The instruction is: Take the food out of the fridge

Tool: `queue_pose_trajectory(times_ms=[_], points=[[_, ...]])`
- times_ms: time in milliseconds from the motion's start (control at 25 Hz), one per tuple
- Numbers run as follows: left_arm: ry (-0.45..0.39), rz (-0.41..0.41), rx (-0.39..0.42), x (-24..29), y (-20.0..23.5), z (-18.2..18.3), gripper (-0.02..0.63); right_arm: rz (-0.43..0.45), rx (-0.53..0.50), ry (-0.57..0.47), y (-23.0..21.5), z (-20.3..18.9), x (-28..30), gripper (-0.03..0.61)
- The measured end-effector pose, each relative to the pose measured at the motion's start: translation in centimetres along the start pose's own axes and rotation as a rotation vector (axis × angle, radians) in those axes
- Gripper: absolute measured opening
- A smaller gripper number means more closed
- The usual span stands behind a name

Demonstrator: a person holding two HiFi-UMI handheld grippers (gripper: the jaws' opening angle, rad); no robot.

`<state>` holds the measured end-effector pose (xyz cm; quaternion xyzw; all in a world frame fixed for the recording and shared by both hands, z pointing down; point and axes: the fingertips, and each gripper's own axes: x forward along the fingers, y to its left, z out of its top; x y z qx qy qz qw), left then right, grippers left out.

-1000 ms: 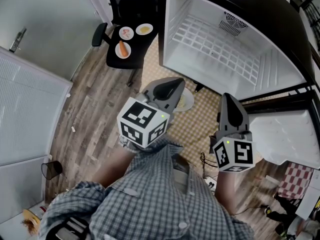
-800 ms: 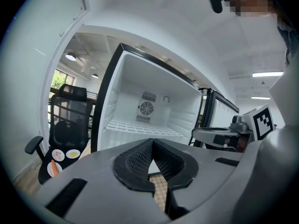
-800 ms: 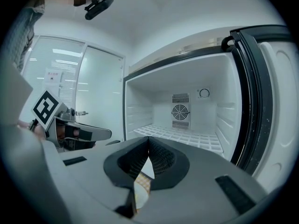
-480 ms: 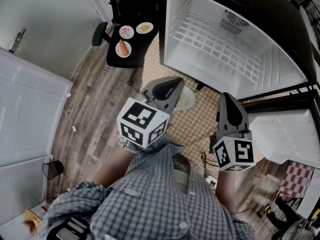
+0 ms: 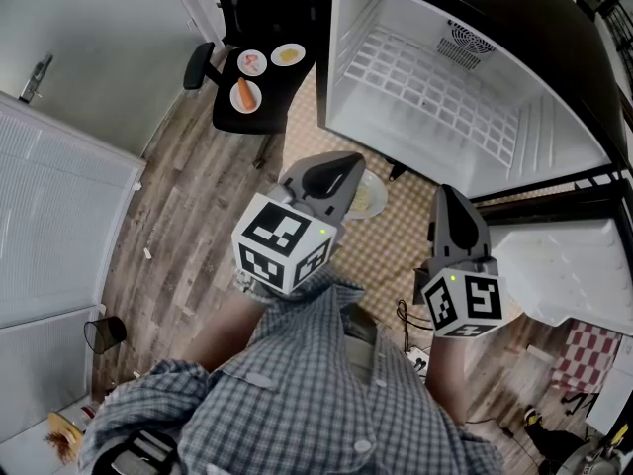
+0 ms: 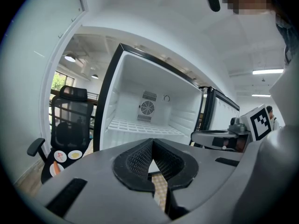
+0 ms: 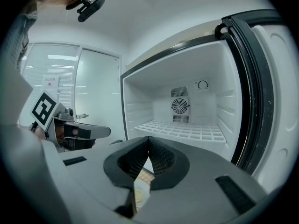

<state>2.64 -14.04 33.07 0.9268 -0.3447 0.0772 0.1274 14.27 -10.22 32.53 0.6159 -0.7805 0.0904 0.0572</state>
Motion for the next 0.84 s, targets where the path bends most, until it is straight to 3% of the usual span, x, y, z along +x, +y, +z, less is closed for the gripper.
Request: queue_pose_trajectory(times_ms=[840], points=[[0.007,-0.002,-0.005,0.19,-0.01,-0.2,0.005,0.011,-0.011,0.015,0.15,-0.28,0.23,0.009]])
